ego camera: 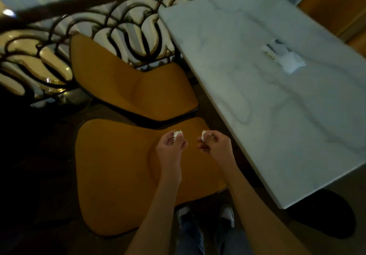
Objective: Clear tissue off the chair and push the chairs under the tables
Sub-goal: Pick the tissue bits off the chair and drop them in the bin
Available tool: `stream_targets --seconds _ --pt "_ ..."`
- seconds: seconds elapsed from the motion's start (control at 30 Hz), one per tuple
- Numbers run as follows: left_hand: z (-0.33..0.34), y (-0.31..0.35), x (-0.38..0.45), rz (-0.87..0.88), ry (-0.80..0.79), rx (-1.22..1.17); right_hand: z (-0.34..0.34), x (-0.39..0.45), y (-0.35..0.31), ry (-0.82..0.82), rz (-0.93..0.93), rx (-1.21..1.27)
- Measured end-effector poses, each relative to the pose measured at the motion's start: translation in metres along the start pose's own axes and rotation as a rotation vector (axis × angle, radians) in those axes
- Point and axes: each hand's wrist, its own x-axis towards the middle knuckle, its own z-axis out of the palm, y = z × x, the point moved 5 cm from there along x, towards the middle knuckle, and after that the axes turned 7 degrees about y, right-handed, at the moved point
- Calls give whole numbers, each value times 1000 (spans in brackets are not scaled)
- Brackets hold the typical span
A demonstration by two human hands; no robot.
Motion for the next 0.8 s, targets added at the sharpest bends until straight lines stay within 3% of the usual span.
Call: stream_targets --seconds 0.33,0.57,0.8 --pt "84 -11 -74 32 -184 79 -113 -14 1 169 95 235" --pt "174 -64 -180 2 -301 127 -265 -45 30 319 128 342" --pt "261 -150 -295 -46 -444 234 -433 -93 101 523 208 397"
